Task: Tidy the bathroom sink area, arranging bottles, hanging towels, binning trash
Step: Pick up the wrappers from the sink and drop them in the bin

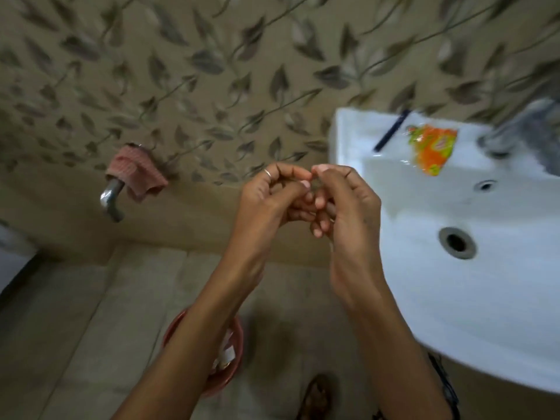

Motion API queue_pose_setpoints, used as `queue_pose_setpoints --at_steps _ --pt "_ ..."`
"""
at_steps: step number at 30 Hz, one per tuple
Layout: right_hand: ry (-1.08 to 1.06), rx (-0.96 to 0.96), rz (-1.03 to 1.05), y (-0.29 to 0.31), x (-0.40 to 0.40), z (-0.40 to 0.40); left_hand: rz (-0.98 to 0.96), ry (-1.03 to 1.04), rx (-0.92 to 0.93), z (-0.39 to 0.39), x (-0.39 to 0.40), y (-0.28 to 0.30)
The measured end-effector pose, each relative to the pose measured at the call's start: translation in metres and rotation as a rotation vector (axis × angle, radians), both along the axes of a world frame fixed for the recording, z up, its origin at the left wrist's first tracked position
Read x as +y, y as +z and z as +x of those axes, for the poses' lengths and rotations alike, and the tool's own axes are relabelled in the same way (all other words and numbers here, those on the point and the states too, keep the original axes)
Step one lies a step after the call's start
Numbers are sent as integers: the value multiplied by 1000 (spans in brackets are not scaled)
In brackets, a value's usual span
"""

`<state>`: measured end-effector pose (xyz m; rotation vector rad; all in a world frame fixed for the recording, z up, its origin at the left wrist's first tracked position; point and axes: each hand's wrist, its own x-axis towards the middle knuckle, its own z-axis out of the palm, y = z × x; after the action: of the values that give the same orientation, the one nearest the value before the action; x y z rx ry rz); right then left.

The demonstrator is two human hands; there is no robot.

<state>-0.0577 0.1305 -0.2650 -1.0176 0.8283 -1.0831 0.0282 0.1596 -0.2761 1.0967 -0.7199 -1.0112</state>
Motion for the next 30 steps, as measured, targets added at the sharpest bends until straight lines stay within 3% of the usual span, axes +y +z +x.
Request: queue_pose_setpoints --at_steps 4,8,11,15,22,30 --pt "-272 108 12 13 -54 -64 43 126 -150 -47 -66 21" --pt "-543 232 78 -7 -113 -120 121 214 -479 -66 -133 9" --pt "-547 266 171 -29 -149 -138 261 152 -764 -68 -173 -13" --pt "-417 279 240 -50 -176 -131 332 126 -934 -69 -204 -35" --pt "-385 238 136 -53 -170 -118 285 116 -709 -75 -196 -35" --pt "-130 206 6 -38 -59 -76 102 470 -325 -38 -59 -34"
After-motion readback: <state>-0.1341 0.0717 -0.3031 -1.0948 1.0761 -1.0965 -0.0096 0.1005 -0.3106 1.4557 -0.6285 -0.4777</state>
